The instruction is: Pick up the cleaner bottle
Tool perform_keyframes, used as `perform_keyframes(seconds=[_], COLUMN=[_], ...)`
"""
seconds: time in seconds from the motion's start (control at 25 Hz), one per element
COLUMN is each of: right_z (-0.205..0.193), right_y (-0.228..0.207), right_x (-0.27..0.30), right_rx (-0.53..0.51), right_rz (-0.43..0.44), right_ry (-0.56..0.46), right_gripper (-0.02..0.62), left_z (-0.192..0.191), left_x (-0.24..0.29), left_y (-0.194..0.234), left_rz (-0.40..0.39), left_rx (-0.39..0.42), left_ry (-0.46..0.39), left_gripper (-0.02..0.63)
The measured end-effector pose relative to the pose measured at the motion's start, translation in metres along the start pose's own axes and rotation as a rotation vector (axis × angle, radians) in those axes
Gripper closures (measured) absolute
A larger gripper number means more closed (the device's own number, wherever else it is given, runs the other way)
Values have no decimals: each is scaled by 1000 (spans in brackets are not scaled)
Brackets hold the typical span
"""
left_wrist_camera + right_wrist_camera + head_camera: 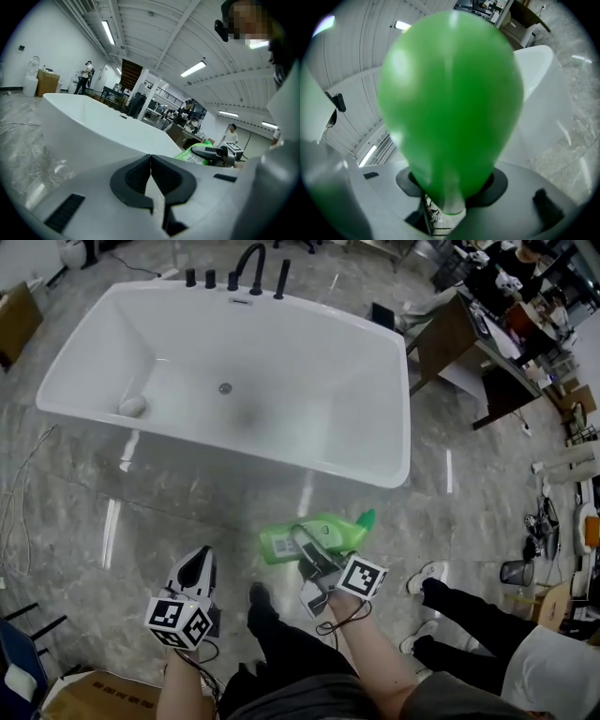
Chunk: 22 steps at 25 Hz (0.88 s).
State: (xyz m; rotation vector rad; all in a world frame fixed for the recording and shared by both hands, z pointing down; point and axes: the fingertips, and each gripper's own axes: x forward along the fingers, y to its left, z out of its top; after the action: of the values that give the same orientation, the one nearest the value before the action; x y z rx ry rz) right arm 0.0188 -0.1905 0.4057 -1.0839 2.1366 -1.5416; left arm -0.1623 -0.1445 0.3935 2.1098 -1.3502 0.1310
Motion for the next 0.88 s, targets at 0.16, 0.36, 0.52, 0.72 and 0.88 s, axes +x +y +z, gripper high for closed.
perform_keyframes(seconds=[0.16,0.36,0.52,0.72,0.88], right_z=[-13,-44,-69,-104,-136], right_y=[28,66,102,140,161], right_x=[-23,-59,-82,-124,-171], right_rx=[-7,12,25,3,-13], right_rz=[4,21,72,105,123], right_ry=[15,10,17,22,24], right_gripper=[396,396,396,396,396], left_z=[-4,-8,-12,-28,-52], left_x=[-48,-123,-180,-247,-298], left_y=[-24,-51,-59,-80,-107], left_rz=[11,31,70,85,79], left_rx=[-24,-10,11,29,22], left_ry=[-25,-54,-80,-109,-138], left_gripper=[591,591,591,591,591])
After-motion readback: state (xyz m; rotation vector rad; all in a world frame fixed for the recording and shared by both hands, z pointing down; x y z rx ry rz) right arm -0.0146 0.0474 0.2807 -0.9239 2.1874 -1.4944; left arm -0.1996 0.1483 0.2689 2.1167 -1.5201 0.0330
